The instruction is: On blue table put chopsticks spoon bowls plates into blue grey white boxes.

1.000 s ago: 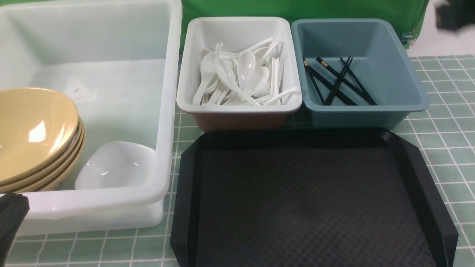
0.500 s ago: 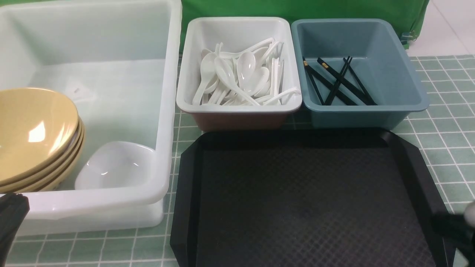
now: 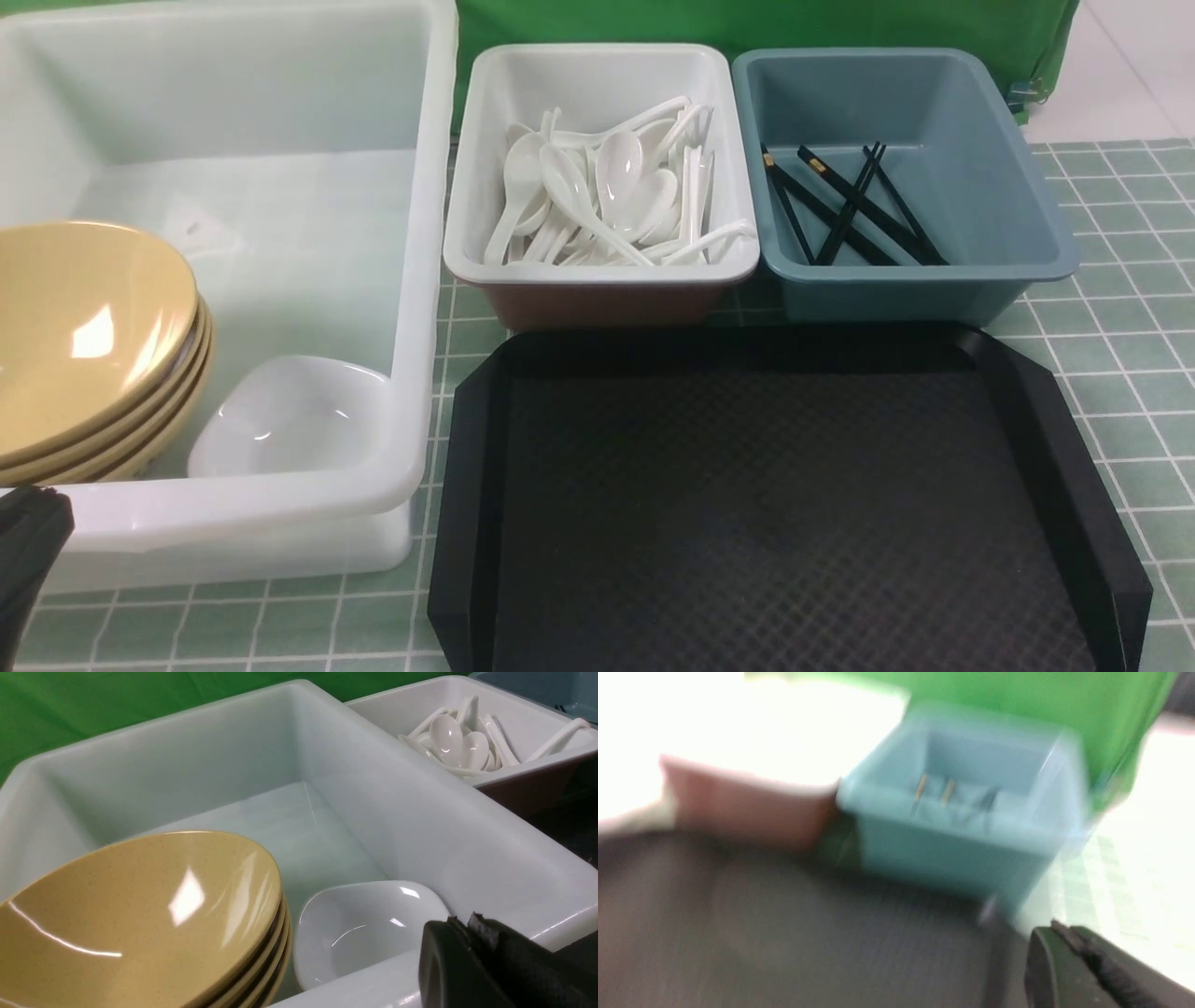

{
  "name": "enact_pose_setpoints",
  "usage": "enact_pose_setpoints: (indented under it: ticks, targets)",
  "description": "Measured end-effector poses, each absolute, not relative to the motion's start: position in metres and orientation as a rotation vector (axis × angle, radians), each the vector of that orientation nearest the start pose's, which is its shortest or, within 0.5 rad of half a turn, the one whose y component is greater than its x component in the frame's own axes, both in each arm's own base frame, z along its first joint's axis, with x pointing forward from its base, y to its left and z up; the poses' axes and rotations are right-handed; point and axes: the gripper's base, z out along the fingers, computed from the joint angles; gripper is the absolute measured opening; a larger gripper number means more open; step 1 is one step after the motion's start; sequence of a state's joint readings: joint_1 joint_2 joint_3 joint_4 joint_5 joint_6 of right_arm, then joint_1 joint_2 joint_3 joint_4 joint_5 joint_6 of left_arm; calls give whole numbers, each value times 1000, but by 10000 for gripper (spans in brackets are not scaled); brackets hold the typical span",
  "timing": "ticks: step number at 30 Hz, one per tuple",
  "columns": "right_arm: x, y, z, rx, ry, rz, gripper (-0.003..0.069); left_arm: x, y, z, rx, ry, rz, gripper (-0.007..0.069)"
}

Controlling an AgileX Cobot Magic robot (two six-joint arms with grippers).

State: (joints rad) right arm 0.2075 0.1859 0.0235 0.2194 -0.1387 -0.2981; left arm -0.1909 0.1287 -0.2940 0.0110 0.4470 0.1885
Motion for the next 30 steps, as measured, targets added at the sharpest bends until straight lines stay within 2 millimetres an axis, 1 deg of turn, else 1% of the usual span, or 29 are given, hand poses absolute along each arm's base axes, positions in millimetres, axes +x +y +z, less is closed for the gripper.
enact_pose_setpoints:
  ticks: [1,5,8,10,13,17,30]
  targets:
    - [65,8,211,-158,1469,45,39,51,-9,264,338,1733,9,4]
    - [57,3,213,-112,1419,-33,41,51,-9,264,338,1733,9,4]
    - [56,1,208,-112,1475,-92,43,51,-9,264,338,1733,9,4]
    - [57,1,201,-139,1544,-133,44,51,-9,264,338,1736,9,4]
    - [56,1,189,-135,1668,-114,44,51,-9,263,338,1737,9,4]
    - [54,1,178,-119,1790,-78,46,51,-9,263,338,1737,9,4]
    - [54,1,177,-116,1806,-75,55,50,-9,263,339,1740,9,4]
